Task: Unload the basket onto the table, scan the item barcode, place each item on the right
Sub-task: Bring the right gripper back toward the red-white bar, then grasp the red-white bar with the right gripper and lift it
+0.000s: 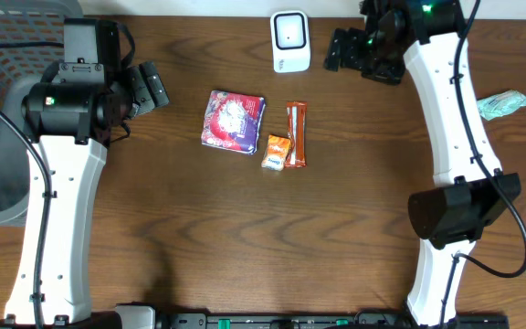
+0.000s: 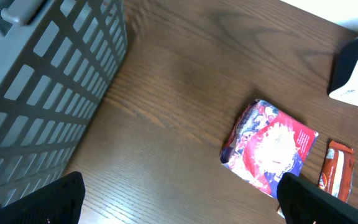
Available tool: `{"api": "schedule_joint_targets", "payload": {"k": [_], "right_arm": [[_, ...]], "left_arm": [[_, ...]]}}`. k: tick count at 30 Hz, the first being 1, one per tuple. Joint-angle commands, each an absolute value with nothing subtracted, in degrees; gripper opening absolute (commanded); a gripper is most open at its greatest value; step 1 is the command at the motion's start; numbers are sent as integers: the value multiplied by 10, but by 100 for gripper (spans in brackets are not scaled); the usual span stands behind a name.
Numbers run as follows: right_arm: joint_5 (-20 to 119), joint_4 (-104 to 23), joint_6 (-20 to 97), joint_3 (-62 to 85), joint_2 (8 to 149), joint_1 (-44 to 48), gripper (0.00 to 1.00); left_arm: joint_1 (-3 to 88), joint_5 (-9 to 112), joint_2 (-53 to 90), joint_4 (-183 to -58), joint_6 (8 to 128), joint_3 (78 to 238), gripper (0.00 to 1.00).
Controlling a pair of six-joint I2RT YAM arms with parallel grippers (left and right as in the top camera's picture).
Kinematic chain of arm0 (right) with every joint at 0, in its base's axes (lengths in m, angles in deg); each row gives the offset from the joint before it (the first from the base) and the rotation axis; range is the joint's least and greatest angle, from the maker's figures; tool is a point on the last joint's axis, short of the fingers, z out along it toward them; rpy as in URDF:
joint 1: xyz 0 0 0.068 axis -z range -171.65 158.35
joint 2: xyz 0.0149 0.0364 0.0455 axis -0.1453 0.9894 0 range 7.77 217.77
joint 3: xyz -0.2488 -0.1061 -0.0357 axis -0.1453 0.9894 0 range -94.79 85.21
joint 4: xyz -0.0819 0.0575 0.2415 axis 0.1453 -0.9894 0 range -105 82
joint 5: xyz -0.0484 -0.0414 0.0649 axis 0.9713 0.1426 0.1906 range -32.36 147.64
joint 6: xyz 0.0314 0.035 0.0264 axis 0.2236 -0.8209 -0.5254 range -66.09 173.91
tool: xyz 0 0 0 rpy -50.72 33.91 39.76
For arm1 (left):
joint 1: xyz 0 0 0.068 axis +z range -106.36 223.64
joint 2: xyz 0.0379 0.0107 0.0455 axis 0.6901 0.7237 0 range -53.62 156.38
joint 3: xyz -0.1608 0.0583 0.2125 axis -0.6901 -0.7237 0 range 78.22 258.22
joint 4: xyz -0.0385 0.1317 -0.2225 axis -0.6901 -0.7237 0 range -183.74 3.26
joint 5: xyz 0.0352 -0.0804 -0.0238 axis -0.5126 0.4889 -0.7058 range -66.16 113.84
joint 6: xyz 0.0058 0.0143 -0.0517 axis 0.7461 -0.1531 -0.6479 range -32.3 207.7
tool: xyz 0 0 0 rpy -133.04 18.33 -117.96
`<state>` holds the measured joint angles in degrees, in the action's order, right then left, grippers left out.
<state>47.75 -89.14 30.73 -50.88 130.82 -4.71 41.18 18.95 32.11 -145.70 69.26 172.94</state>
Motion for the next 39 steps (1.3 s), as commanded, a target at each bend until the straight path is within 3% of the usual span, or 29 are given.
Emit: {"api": "schedule_joint_targets", "payload": {"k": [1, 5, 9, 14, 19, 31, 39], "right_arm": [[497, -895, 330, -503, 1335, -67, 90], [499, -892, 361, -479, 1370, -98, 88], [486, -892, 382, -467, 1418, -120, 73], [364, -892, 455, -467, 1482, -110, 54], [222, -897, 534, -467, 1534, -81, 52], [213, -914, 570, -459, 1570, -49, 51], [213, -894, 570, -421, 1570, -49, 29]], "left_arm": [[412, 182, 324, -1459, 685, 1724, 98], [412, 182, 324, -1459, 685, 1724, 98], [412, 182, 324, -1459, 685, 1724, 98], [412, 182, 324, -1459, 685, 1724, 98], [412, 182, 324, -1459, 685, 1724, 98], [412, 182, 324, -1459, 685, 1724, 98], [412, 182, 324, -1459, 685, 1724, 98]]}}
